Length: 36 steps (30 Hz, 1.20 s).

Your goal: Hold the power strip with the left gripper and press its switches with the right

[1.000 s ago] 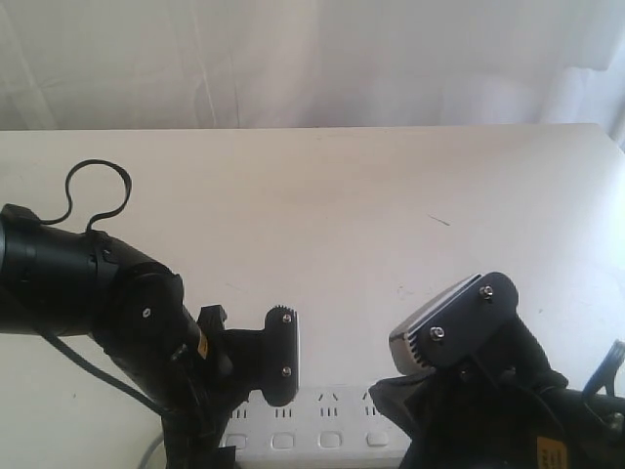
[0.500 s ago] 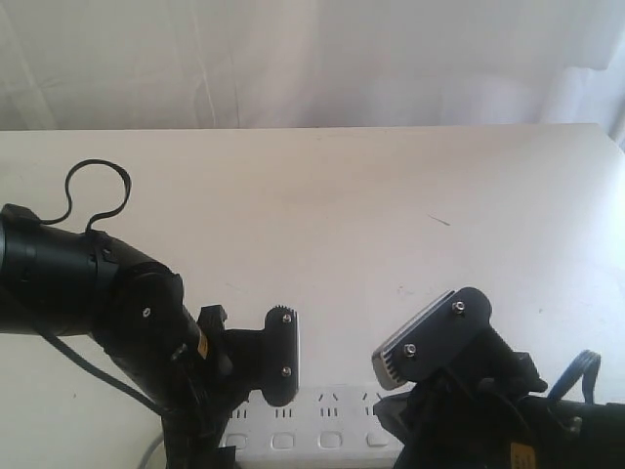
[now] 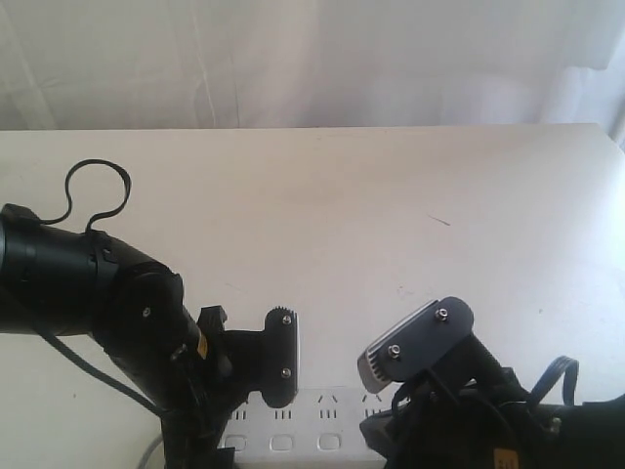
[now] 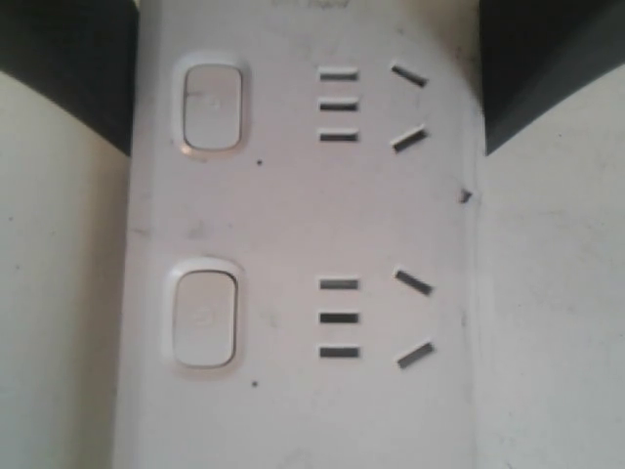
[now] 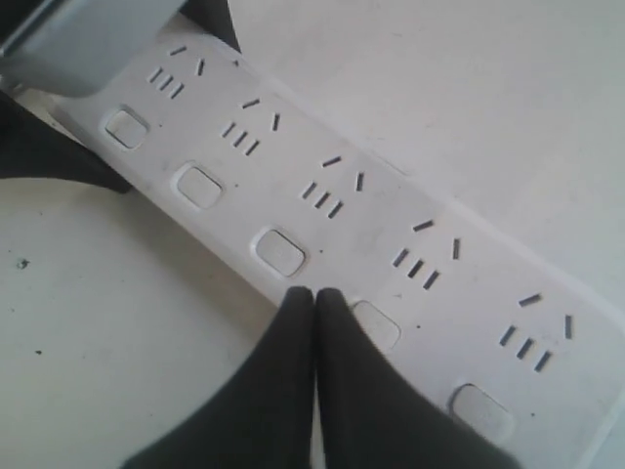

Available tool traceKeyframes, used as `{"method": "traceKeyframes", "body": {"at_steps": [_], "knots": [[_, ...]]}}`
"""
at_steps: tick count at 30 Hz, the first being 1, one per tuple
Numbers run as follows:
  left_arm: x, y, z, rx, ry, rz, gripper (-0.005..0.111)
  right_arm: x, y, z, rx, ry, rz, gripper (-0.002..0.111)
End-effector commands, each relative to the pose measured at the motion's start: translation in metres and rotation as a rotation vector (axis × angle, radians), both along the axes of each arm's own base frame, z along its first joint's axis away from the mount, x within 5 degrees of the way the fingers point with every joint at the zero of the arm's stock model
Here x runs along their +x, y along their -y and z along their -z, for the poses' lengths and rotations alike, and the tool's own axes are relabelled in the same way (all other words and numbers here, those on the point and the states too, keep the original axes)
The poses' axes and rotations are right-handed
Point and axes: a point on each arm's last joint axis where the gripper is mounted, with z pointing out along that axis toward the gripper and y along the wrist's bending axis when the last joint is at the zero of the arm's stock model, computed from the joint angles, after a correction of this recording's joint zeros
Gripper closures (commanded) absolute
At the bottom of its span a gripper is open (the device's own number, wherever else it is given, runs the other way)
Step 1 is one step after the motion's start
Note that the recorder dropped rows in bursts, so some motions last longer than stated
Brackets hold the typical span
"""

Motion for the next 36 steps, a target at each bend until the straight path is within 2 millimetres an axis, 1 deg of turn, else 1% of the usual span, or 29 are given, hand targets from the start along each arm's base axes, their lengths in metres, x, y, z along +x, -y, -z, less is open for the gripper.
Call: {"method": "traceKeyframes", "body": {"at_steps": [1, 13, 15, 18, 20, 32, 33, 36], "knots": [[-0.012, -0.009, 0.014, 0.1, -0.087, 0.063, 0.107, 0.001, -0.001, -0.001, 0.011, -0.007, 0.011, 0.108], [-0.012, -0.009, 0.014, 0.1, -0.087, 0.063, 0.107, -0.002, 0.0, 0.002, 0.029, -0.054, 0.024, 0.108], [-0.012, -0.009, 0.014, 0.101, -0.089, 0.063, 0.107, -0.001, -0.002, 0.007, 0.009, -0.076, 0.031, 0.108], [-0.012, -0.009, 0.014, 0.101, -0.089, 0.063, 0.107, 0.0, -0.004, 0.026, -0.063, -0.13, 0.038, 0.108], [-0.012, -0.009, 0.014, 0.101, -0.089, 0.063, 0.107, 0.002, -0.004, 0.033, -0.094, -0.143, 0.045, 0.108], [-0.012, -0.009, 0.014, 0.101, -0.088, 0.065, 0.107, 0.007, -0.001, 0.032, -0.114, -0.091, 0.089, 0.108], [-0.012, -0.009, 0.014, 0.101, -0.088, 0.065, 0.107, 0.009, 0.0, 0.032, -0.113, -0.082, 0.116, 0.108], [-0.012, -0.009, 0.014, 0.101, -0.088, 0.065, 0.107, 0.012, -0.001, 0.029, -0.107, -0.064, 0.126, 0.108]]}}
